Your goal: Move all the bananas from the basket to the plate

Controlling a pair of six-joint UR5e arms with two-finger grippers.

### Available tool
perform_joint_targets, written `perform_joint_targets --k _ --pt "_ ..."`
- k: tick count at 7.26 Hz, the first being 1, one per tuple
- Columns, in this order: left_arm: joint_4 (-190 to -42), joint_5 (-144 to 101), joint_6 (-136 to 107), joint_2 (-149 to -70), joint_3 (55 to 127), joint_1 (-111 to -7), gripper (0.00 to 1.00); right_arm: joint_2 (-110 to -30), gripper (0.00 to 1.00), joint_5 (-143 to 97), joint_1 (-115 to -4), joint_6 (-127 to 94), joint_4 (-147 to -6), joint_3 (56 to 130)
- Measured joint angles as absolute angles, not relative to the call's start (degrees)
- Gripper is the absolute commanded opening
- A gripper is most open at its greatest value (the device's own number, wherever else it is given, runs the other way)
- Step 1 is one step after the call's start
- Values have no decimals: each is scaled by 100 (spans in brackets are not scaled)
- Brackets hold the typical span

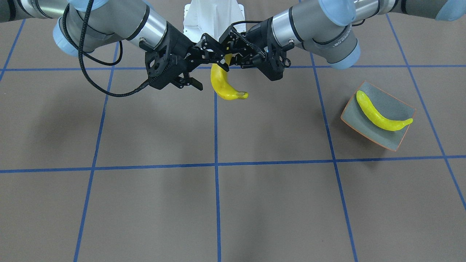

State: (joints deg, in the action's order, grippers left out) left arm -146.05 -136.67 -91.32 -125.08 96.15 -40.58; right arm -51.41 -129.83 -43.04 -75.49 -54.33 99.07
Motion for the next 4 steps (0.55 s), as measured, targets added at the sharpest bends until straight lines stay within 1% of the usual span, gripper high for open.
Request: perform_joint_targets --k 2,3,4 --pt "-14622 -13663 -9464 -12404 9654 -4147 0 -5379 100 -12977 -4460 -7549 -5386 9992" --pt "-14606 -13659 -9873 -12224 9707 -4265 0 -5560 100 -12960 -4565 -7543 -5377 10018" --pt "-14589 -13665 -10176 -11857 9806 -4423 0 -5766 100 -12928 -4671 -7544 -5349 10030"
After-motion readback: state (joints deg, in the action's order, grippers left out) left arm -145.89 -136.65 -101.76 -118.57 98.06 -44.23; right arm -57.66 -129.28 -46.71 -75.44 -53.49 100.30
